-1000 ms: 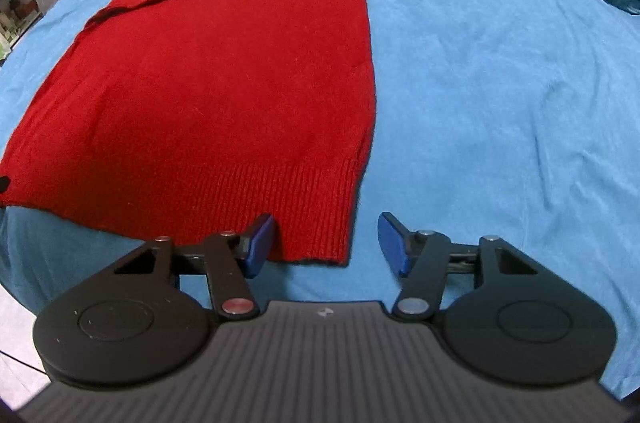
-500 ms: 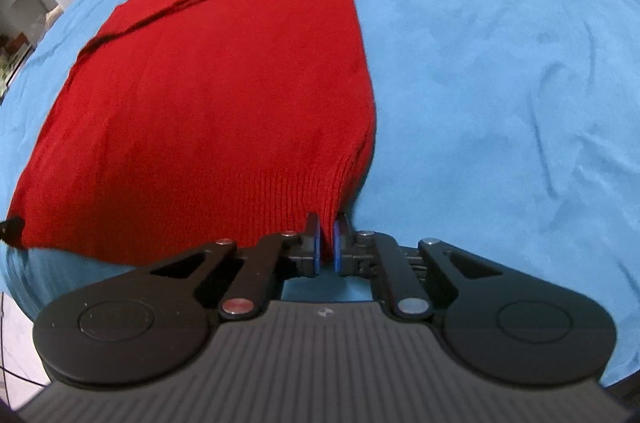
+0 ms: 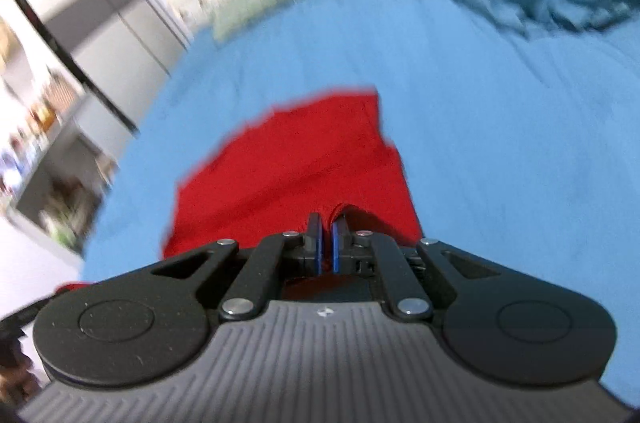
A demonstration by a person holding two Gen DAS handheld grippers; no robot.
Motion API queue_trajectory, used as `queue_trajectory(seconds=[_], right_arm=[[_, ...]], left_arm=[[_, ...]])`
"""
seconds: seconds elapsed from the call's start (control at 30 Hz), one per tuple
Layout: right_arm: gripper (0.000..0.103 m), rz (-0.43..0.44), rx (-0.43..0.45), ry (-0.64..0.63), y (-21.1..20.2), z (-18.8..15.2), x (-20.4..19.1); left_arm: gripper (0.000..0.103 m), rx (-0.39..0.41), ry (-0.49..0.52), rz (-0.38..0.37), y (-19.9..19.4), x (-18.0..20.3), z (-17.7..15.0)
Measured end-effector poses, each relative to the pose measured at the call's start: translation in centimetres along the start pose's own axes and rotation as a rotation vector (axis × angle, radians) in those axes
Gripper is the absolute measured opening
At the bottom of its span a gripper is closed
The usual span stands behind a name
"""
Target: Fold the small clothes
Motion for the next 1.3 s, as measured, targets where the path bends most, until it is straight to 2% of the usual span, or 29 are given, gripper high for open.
queue_trajectory(seconds=[0.1,0.2,0.27,0.37,0.5,0.6,0.77,0.87,0.9,0.93,0.97,1.0,1.03,1.1,1.13,1.23,1.3], right_arm=[[0.020,0.066,0.043,0.007,2.8,5.2,-2.0],[0.020,0.086,0.063,-0.018,7.6,10.1,-3.8],[0.020,0.084,0.053,-0.027,11.3,12.6,-4.6],[0.020,0.067,0.014,-0.046,17.8,14.8,-4.8],[0.020,-0.022,-0.052,-0.061,26.6,14.6,-2.5],[0.020,-0.054,-0.078,-0.034,30.5,14.0,-1.1],[0.020,-0.070,-0.076,-0.060,33.4,13.6,0.1],[0.022,-0.079,-0.082,-0.079,34.3,13.9,0.2],[0.024,-0.084,-0.081,-0.085,34.4,13.8,0.0],[0.034,-0.088,-0.076,-0.088,34.2,13.9,-0.2],[0.045,-0.085,-0.070,-0.090,34.0,13.9,-0.5],[0.076,-0.081,-0.057,-0.094,33.3,13.9,-0.9],[0.095,-0.080,-0.035,-0.100,32.6,13.8,-1.2],[0.098,-0.047,0.018,-0.126,30.9,13.4,-2.1],[0.098,-0.027,-0.001,-0.156,30.6,12.7,-2.7],[0.098,-0.016,-0.075,-0.261,31.0,9.7,-4.0],[0.098,-0.039,-0.115,-0.306,31.9,7.8,-3.9]], left_arm=[[0.006,0.060,-0.006,0.025,4.1,0.3,5.0],[0.006,0.086,-0.020,0.060,9.0,0.4,8.9],[0.006,0.073,-0.031,0.085,13.0,0.7,10.5],[0.006,0.039,-0.051,0.103,19.4,0.8,11.1],[0.006,-0.049,-0.152,0.118,26.9,0.2,8.9],[0.006,-0.079,-0.145,0.128,30.0,0.3,8.0],[0.006,-0.101,-0.143,0.113,32.6,-0.1,8.0],[0.008,-0.115,-0.108,0.116,33.6,0.5,8.3],[0.010,-0.116,-0.104,0.113,33.8,0.7,8.5],[0.021,-0.107,-0.102,0.110,33.8,0.8,9.0],[0.048,-0.094,-0.099,0.112,33.5,0.8,9.3],[0.061,-0.074,-0.092,0.118,32.8,0.8,9.6],[0.076,-0.039,-0.082,0.134,31.7,0.8,10.0],[0.083,0.018,-0.054,0.143,29.7,1.2,10.2],[0.087,0.019,-0.037,0.123,28.9,1.6,9.9],[0.087,-0.040,0.008,0.012,28.2,3.7,7.4],[0.087,-0.093,0.035,-0.030,28.5,4.7,5.2]])
Point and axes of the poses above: each gripper's, at about its wrist camera, not at the fingertips, and y roughly the way its jaws point, x to its right, z to its top, the point moved 8 cm from there along y, roughly the way its jaws point, and after that the axes turned 11 degrees about y, right-handed, at the moved point
